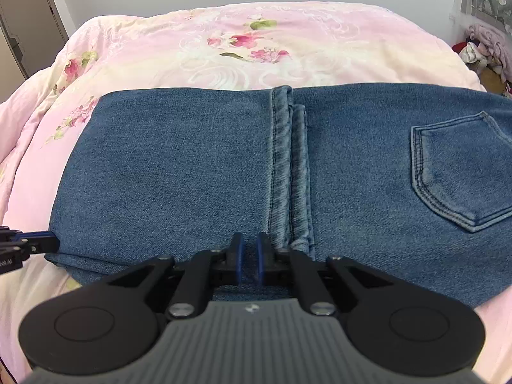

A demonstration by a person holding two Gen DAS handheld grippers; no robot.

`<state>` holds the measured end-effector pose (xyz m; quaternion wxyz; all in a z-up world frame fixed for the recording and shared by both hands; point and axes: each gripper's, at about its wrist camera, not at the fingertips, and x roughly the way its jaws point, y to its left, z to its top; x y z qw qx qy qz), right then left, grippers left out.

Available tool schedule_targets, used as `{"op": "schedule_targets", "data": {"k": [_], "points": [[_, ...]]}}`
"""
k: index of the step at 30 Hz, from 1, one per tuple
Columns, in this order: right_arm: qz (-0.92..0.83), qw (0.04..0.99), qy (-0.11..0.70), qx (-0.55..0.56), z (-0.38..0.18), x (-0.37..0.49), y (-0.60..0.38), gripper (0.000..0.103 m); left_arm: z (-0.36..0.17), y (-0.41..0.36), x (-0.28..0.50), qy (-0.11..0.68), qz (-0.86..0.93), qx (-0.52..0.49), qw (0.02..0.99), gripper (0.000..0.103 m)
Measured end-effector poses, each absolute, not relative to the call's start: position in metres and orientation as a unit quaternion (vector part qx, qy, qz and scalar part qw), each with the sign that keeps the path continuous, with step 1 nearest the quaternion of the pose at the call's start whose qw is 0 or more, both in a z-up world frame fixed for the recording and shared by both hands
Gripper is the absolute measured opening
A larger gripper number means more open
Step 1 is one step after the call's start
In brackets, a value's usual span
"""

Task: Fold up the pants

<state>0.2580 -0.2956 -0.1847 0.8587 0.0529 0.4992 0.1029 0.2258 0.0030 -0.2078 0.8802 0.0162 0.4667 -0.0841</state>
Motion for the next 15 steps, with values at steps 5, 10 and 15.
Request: {"op": "schedule_targets", "data": {"k": [5, 10, 15], "points": [[0.103, 0.857, 0.503, 0.041, -0.178, 0.262, -0.291, 0.000, -0.197, 0.001, 0.225, 0.468, -0.075, 0.020, 0.880, 0.008], [0.100, 0.859, 0.498, 0.073, -0.150, 0.258, -0.309, 0.036, -0.168, -0.003, 0.211, 0.428, -0.067, 0.039, 0.900, 0.016], [0.051, 0.859, 0.506, 0.060, -0.132, 0.247, -0.348, 0.049, -0.147, -0.005, 0.208, 0.421, -0.070, 0.038, 0.904, 0.021]]}}
